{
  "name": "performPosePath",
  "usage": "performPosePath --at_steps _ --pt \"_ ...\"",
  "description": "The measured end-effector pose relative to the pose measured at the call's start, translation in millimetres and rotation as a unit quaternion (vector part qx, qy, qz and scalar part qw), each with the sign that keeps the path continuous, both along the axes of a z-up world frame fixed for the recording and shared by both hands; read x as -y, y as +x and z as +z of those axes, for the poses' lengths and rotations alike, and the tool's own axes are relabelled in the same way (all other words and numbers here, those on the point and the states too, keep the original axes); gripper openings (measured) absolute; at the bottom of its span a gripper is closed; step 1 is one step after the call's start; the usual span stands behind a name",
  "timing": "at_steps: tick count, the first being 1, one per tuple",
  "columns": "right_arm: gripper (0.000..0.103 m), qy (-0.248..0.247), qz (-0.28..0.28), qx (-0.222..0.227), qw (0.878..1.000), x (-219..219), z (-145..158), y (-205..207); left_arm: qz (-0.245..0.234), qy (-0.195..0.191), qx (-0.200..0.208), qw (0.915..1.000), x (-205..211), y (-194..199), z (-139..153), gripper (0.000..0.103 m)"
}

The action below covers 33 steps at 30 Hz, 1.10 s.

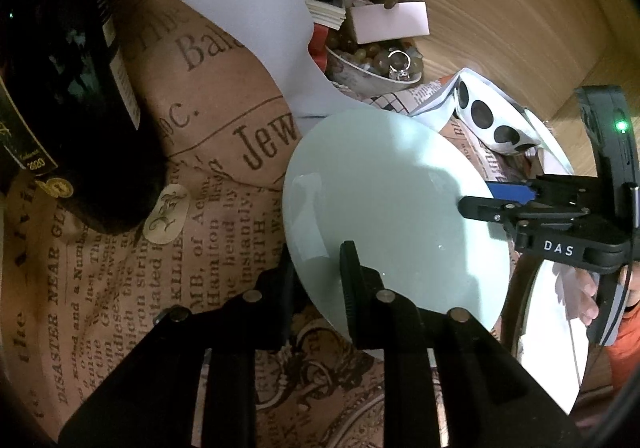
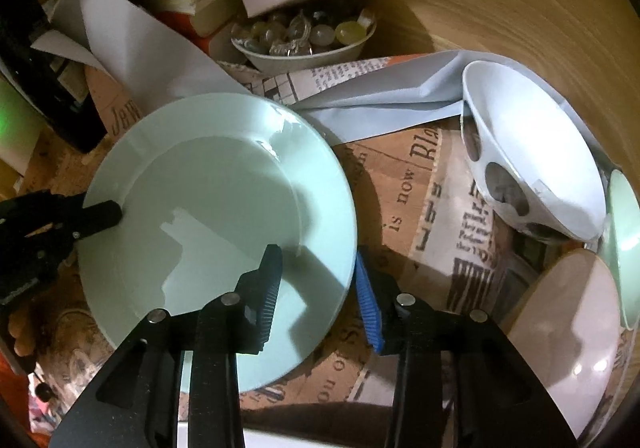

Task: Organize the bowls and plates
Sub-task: 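Lift the mint green plate with both grippers, then carry the mint green plate with both grippers over the white plate stack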

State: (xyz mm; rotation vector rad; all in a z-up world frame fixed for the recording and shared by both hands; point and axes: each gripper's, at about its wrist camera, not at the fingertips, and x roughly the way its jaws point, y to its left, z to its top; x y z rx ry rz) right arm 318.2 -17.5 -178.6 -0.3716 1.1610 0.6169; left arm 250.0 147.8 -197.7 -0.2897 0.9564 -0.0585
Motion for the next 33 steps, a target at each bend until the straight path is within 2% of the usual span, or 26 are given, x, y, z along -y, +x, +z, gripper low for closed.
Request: performPosePath --at_steps 5,7,21,28,33 --pt "0.025 0.006 -0.007 0.006 1.0 7 -2 2 0.005 0.005 0.001 1.0 2 -1 1 0.021" --pt "0.024 0.017 -0.012 0.007 1.0 12 0 -1 0.007 0.01 0.008 0.9999 4 -5 5 0.021" --pt "0.023 0.093 -0.024 0.057 0.994 49 59 -26 0.022 0.032 0.101 0.9941 11 -48 69 0.021" --pt "0.023 0.121 -0.022 0.079 0.989 69 86 -48 0.022 0.027 0.128 0.9911 19 -70 91 0.021" --pt "0.023 0.128 -0.022 0.098 0.987 74 93 -63 0.018 0.024 0.139 0.9898 30 -80 96 0.021"
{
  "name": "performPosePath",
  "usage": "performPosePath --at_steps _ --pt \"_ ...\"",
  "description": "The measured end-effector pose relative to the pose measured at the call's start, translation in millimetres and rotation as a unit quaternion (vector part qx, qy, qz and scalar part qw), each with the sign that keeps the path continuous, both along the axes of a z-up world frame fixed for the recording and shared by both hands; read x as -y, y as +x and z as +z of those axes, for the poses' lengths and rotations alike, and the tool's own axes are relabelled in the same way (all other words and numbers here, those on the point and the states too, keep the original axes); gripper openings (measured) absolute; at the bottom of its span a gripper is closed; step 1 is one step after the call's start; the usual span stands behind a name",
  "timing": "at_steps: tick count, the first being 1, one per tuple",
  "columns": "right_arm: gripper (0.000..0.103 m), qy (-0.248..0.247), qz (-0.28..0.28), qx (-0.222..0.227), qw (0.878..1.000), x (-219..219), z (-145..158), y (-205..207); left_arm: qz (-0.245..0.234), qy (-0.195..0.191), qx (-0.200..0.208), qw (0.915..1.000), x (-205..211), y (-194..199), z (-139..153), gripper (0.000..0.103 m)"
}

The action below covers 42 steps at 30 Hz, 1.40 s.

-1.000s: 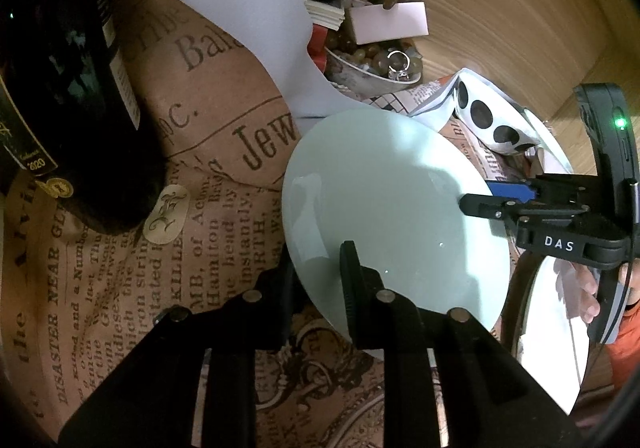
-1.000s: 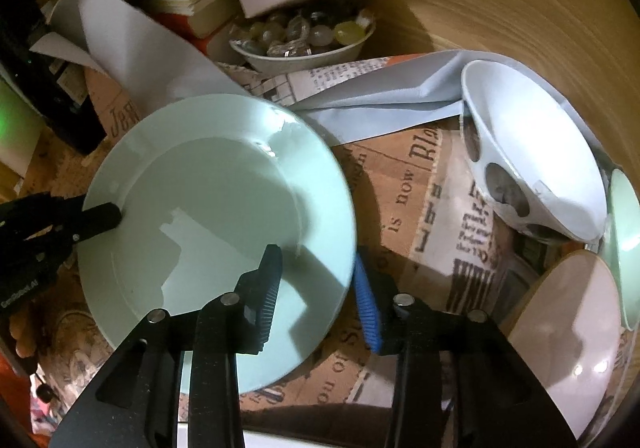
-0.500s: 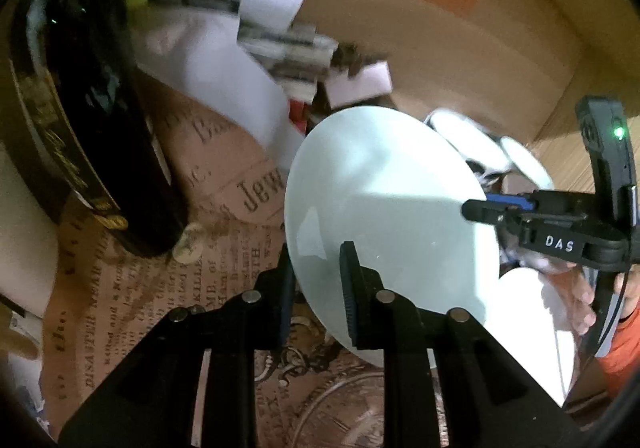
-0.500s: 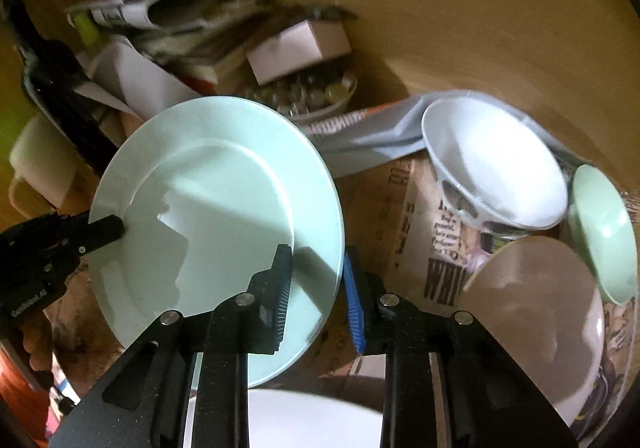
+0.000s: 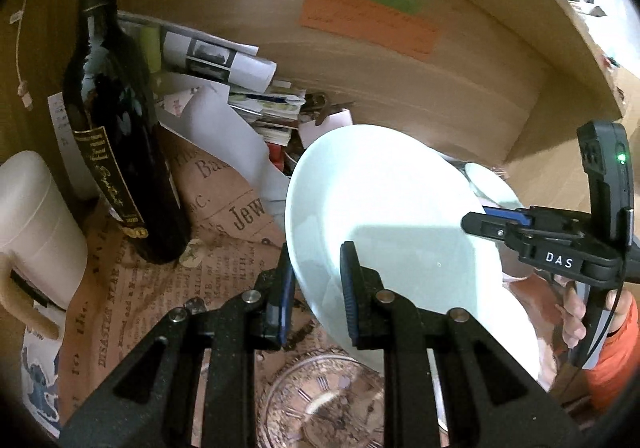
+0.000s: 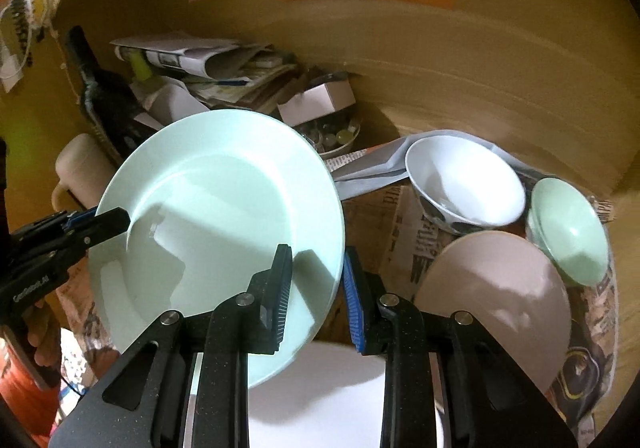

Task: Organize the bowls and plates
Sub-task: 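Carry the mint green plate with both grippers over the white plate stack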

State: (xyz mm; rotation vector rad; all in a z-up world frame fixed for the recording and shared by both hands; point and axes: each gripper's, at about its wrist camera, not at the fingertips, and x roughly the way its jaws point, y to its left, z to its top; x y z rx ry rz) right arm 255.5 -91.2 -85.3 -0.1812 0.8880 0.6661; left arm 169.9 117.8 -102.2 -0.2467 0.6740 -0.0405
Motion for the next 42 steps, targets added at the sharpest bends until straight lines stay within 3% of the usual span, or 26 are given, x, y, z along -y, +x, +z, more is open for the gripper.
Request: performPosePath --at_steps 18,42 --pt "0.023 0.022 -0.019 0.021 0.999 49 10 -62 -0.033 -0.008 0.001 0.9994 41 -47 -6 0.021" --pt "0.023 0.032 -0.062 -0.019 0.997 102 -34 -98 -0.073 -0.021 -0.048 0.996 85 -66 -41 0.021"
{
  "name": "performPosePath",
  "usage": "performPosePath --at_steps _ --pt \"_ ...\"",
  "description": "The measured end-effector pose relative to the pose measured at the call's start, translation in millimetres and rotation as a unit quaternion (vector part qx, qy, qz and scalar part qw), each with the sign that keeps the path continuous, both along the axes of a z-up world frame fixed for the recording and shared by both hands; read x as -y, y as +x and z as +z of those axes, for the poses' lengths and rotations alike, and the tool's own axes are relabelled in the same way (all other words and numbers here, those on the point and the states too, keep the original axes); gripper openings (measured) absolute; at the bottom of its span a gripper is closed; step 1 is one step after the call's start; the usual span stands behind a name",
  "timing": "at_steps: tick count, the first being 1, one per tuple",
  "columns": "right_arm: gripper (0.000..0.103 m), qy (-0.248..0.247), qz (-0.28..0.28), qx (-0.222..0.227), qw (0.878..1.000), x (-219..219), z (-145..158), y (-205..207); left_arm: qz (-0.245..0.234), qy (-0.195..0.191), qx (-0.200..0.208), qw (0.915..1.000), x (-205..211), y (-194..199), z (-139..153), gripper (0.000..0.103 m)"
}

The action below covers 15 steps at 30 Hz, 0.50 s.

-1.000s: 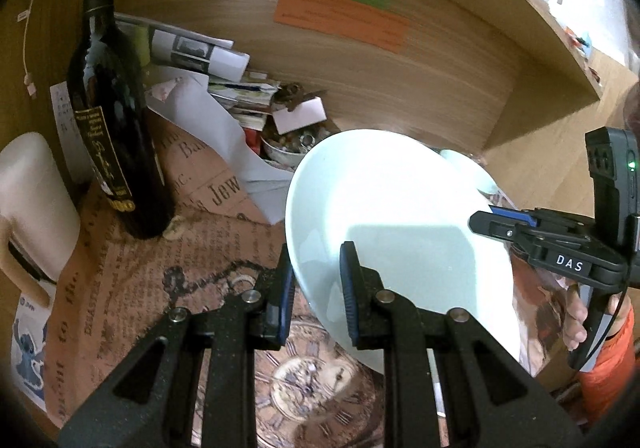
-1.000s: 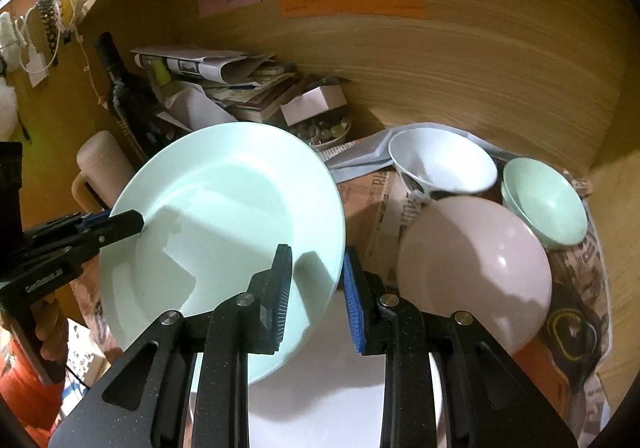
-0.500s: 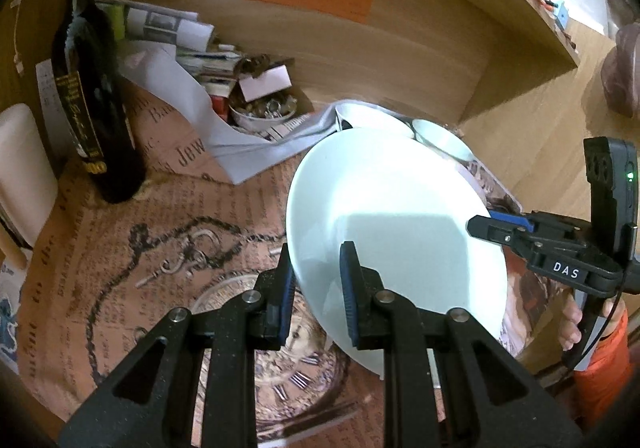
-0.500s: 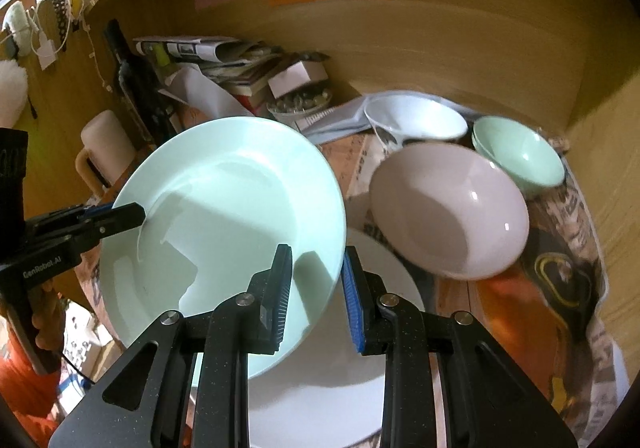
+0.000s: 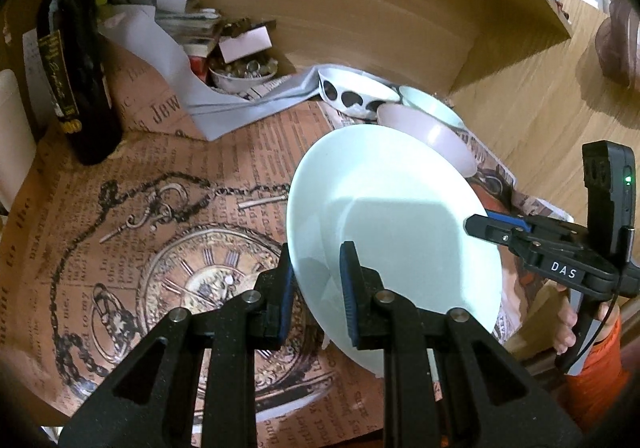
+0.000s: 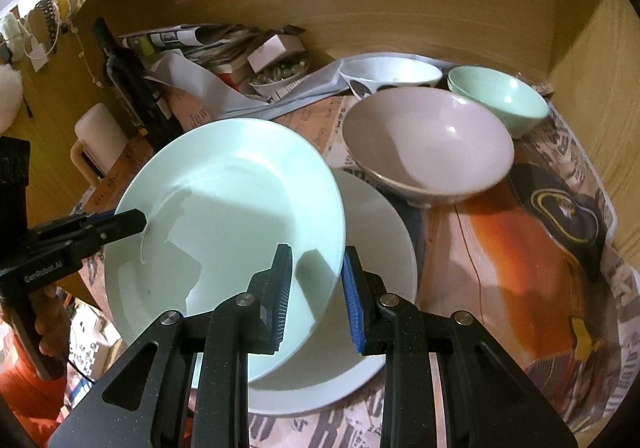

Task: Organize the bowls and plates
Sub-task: 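Carry the mint green plate with both grippers over the white plate stack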

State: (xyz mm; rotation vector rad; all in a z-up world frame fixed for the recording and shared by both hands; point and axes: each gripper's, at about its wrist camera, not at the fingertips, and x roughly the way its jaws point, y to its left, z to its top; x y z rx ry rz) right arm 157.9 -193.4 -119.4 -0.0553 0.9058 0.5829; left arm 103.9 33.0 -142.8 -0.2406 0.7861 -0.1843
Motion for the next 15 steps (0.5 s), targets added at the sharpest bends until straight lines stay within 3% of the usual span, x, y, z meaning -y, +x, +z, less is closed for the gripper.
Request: performPosePath --at_steps 15 --pt "0.023 -0.005 -0.028 -0.018 0.999 23 -15 0 -0.025 0.034 -0.022 0.9989 26 14 -14 0.021"
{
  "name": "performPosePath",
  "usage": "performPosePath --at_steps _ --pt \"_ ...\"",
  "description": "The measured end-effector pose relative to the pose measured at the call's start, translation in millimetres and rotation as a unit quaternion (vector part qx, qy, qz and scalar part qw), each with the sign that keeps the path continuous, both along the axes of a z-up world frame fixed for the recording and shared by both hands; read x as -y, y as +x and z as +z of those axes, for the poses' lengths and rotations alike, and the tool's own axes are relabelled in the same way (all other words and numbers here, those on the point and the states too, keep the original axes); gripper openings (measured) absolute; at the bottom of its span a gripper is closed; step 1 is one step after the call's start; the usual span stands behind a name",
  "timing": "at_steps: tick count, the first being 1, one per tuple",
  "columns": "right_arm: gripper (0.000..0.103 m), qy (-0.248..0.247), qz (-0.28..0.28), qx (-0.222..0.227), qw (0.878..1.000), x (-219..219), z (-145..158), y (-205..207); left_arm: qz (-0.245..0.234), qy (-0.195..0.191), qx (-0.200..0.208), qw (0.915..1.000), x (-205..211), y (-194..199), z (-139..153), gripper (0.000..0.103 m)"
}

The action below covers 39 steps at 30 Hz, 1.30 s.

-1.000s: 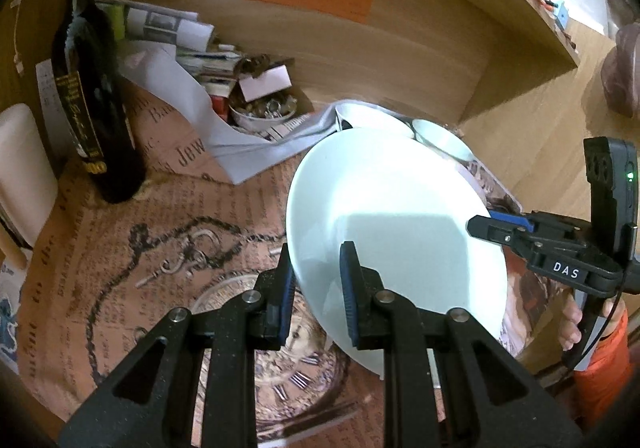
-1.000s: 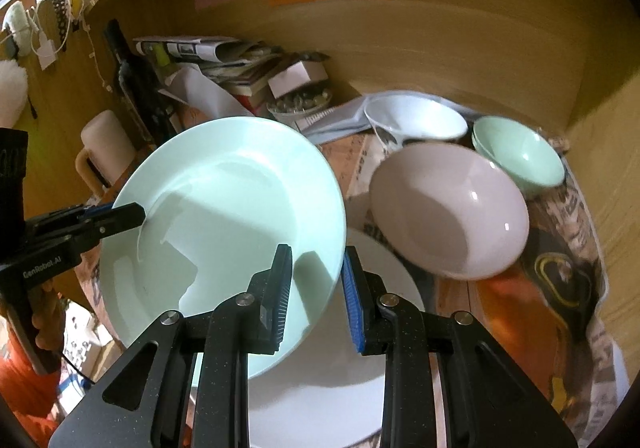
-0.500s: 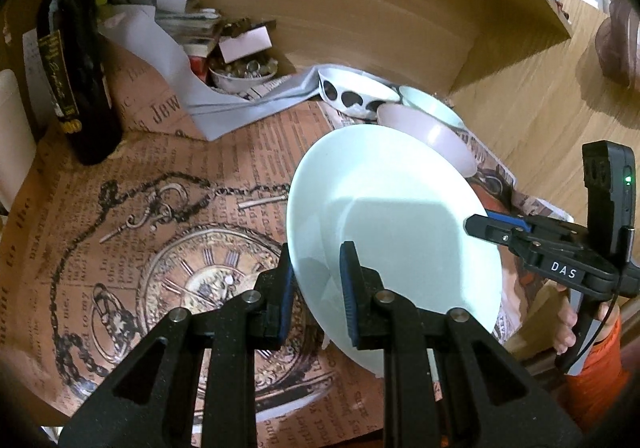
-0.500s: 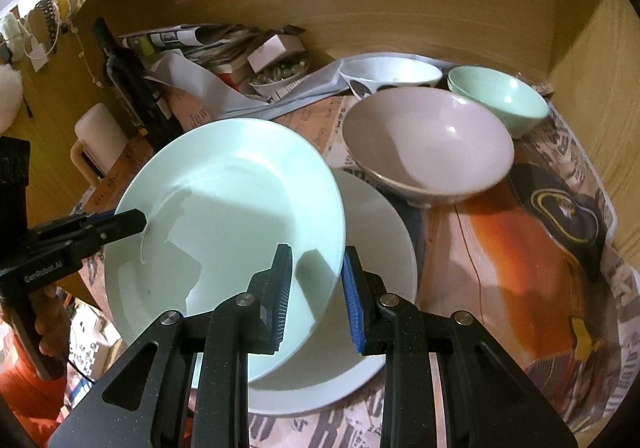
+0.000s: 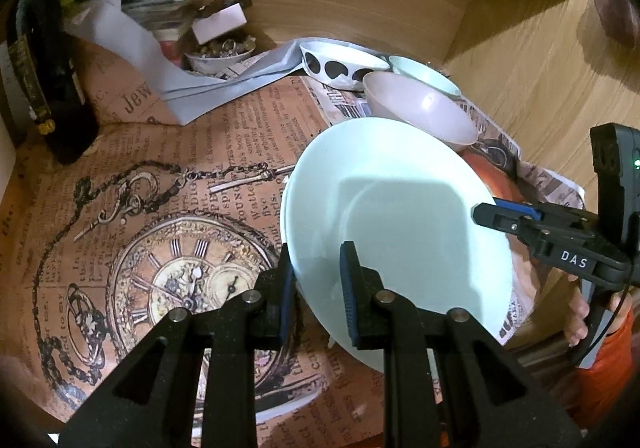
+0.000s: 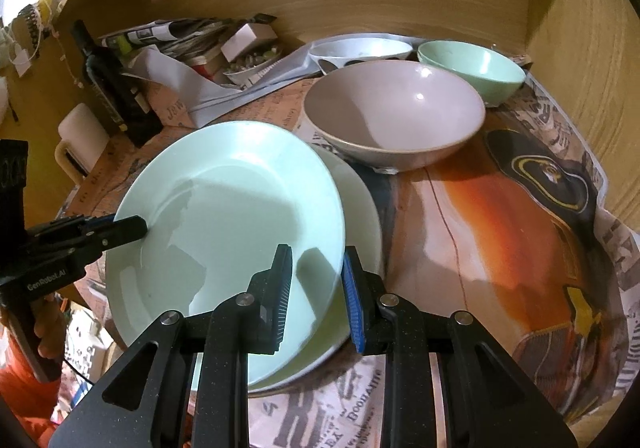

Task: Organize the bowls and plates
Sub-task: 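Carry the mint green plate with both grippers over the white plate stack, then lower the mint green plate onto the stack and open both grippers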

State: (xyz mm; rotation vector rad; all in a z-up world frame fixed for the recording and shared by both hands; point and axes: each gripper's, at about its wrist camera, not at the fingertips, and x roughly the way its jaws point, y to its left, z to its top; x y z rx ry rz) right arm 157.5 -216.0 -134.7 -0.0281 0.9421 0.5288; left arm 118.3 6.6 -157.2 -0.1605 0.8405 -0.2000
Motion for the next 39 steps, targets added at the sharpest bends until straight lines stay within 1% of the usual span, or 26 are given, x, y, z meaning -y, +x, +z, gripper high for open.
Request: performPosePath --at_steps 5,11,16,19,27,31,34,36,39 --pt "0.023 -0.012 -0.004 0.006 1.0 2 -1 -1 -0.004 0.006 -0.001 1.0 5 5 0 0.021" --pt "0.023 -0.006 -0.008 0.007 1.0 6 1 -1 -0.009 0.009 -0.009 0.9999 7 11 -1 0.022" --pt "0.023 -0.022 -0.01 0.017 1.0 4 1 -3 -0.016 0.012 -0.015 0.9997 11 15 -3 0.022" --pt "0.023 -0.023 -0.01 0.017 1.0 5 1 -3 -0.018 0.012 -0.016 0.9996 11 15 -4 0.022" --pt "0.026 -0.047 -0.013 0.033 0.998 -1 -1 -5 -0.017 0.03 -0.018 0.9992 16 15 -4 0.022" --pt "0.026 -0.036 -0.015 0.029 0.999 3 -1 -3 -0.012 0.028 -0.02 0.9993 15 15 -3 0.022" --pt "0.026 -0.038 -0.015 0.032 0.999 2 -1 -4 -0.005 0.029 -0.011 0.9995 11 14 1 0.022" --pt "0.026 -0.047 -0.017 0.033 0.998 0 -3 -4 -0.004 0.031 0.0 0.9995 10 11 5 0.022" --pt "0.026 -0.06 -0.016 0.045 0.997 -5 -3 -6 0.0 0.031 0.004 0.9995 8 10 7 0.022"
